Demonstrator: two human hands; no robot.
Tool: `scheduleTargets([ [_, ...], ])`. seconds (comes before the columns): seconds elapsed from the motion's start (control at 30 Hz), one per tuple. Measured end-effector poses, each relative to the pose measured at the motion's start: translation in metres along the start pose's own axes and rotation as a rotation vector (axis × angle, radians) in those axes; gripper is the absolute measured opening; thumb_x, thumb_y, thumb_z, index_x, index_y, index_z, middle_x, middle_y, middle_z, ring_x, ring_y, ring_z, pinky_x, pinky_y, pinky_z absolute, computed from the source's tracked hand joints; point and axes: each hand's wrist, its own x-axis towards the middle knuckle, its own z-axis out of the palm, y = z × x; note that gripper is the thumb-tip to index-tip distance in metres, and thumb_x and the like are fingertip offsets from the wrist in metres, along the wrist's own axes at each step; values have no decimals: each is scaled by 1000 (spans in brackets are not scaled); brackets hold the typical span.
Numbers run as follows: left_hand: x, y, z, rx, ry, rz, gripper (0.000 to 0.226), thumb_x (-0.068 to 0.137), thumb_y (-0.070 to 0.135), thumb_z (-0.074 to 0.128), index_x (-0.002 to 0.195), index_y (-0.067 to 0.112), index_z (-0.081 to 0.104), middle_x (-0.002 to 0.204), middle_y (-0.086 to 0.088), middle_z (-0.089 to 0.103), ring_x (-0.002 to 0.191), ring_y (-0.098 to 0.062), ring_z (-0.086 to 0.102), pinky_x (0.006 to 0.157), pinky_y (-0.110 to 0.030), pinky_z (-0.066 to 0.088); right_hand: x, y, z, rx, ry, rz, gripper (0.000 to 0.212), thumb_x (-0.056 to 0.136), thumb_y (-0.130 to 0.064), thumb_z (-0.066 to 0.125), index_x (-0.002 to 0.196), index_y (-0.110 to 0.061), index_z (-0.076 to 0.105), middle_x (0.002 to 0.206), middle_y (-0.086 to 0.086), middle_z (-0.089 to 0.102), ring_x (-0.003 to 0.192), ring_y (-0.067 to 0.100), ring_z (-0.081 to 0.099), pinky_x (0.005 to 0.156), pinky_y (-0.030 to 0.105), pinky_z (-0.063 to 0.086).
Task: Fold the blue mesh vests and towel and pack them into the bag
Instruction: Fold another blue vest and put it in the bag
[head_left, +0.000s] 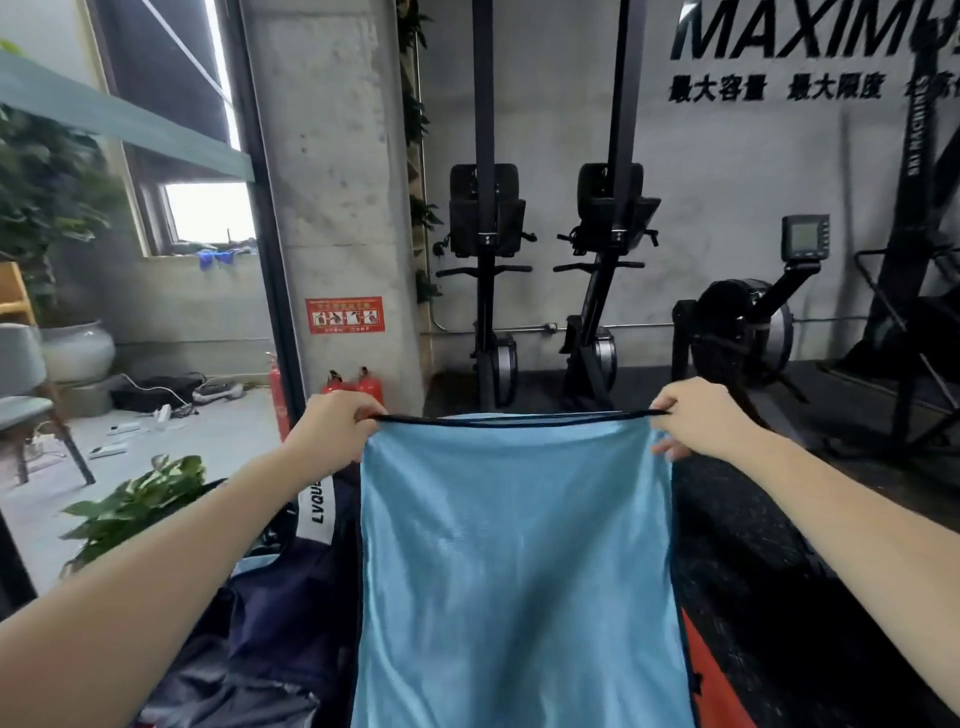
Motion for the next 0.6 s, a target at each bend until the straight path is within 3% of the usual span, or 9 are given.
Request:
scheduleTargets([
  [0.1, -6, -8, 15, 28, -100, -73, 14, 84, 5, 64, 83, 18, 70, 67, 5, 71, 64, -10, 70, 62, -16, 53, -2, 14, 18, -16, -3, -43, 10, 83, 0, 69, 88, -8, 71, 78, 11, 74, 72, 23, 75, 78, 38, 61],
  [0.17, -14, -5, 21, 53, -131, -64, 5, 82, 13, 70, 78, 14, 71, 63, 5, 71, 60, -6, 68, 63, -20, 54, -11, 18, 25, -110, 13, -106, 4, 80, -11, 75, 81, -14, 72, 73, 4, 73, 74, 20, 73, 73, 30, 58],
  [0.23, -23, -3, 27, 65, -148, -45, 13, 85, 19, 71, 75, 11, 67, 55, 1, 68, 51, -6, 67, 57, -20, 48, -20, 23, 29, -106, 13, -114, 7, 84, -14, 73, 78, -12, 71, 69, 6, 70, 63, 19, 72, 58, 31, 56],
  [0.3, -30, -8, 32, 69, -151, -48, 17, 88, 15, 67, 77, 5, 61, 53, -5, 66, 45, -13, 65, 55, -28, 52, -26, 29, 31, -110, 6, -97, 12, 91, -13, 66, 81, -9, 69, 66, 8, 69, 53, 16, 70, 47, 30, 52],
  [0.4, -34, -23, 35, 88, -91, -71, 12, 87, 5, 60, 75, 7, 59, 65, -7, 67, 53, -18, 67, 53, -42, 57, -29, 42, 33, -79, 12, -78, 14, 94, -7, 62, 81, -7, 68, 64, -3, 68, 55, 14, 71, 52, 33, 57],
  [0.5, -35, -27, 40, 13, -94, -108, 12, 85, -3, 59, 75, 2, 59, 74, -8, 72, 54, -3, 68, 54, -46, 58, -29, 50, 39, -118, -10, -123, 14, 95, -3, 60, 85, -10, 68, 72, -17, 67, 63, 9, 72, 64, 37, 61],
  [0.6, -36, -28, 53, -98, -111, -152, 11, 89, -3, 61, 78, -3, 58, 72, -12, 66, 60, -4, 68, 65, -41, 62, -27, 54, 48, -96, -26, -112, 13, 97, -2, 57, 95, -8, 68, 82, -10, 69, 65, 10, 73, 61, 35, 61],
])
